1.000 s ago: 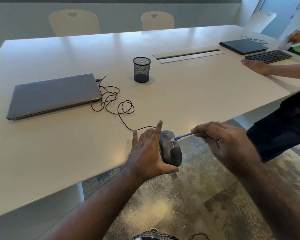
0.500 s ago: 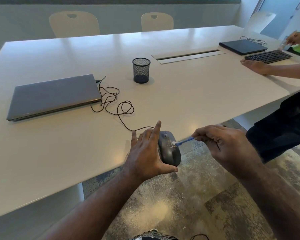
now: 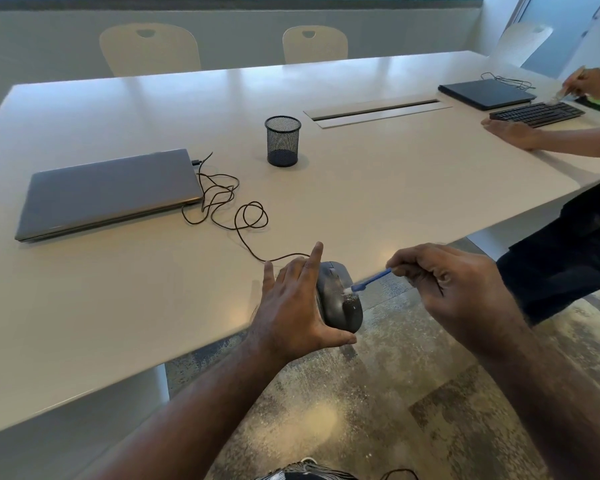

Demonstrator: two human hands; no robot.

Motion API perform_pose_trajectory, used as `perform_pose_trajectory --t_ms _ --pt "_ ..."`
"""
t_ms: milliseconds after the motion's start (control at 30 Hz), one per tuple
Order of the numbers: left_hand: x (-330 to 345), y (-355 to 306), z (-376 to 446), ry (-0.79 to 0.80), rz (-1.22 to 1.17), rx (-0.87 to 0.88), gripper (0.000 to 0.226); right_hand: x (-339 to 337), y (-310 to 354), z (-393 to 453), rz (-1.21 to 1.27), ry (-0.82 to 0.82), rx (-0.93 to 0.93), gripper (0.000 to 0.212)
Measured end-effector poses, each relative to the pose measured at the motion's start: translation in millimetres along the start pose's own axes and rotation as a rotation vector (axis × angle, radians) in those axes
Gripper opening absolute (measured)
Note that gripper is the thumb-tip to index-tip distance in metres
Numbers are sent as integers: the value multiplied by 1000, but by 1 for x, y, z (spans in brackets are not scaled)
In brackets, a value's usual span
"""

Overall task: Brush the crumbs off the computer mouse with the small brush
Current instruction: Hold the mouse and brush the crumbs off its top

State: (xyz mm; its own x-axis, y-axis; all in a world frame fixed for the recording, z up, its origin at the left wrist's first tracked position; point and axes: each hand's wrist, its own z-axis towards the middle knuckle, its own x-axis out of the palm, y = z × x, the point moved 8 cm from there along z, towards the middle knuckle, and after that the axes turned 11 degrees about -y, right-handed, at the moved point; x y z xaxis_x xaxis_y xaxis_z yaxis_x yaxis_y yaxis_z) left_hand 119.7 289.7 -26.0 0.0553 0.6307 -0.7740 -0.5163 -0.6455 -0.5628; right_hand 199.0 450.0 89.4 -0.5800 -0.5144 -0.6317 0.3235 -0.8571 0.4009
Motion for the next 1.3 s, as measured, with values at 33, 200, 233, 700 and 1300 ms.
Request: perform_pose_trajectory --t_ms 33,200,233,700,1300 --pt "1 -1 0 2 -3 0 144 -2 0 1 5 -26 4 18" --pt "1 -4 0 -3 -3 7 144 5 5 -1 -27 28 -19 19" --pt "1 -4 0 -4 -2 5 145 7 5 -2 -29 54 -18 20" --pt "-1 -4 0 2 14 0 146 17 21 1 -20 86 -92 22" --pt "-1 -8 -3 17 19 8 143 26 43 8 -24 76 -192 26"
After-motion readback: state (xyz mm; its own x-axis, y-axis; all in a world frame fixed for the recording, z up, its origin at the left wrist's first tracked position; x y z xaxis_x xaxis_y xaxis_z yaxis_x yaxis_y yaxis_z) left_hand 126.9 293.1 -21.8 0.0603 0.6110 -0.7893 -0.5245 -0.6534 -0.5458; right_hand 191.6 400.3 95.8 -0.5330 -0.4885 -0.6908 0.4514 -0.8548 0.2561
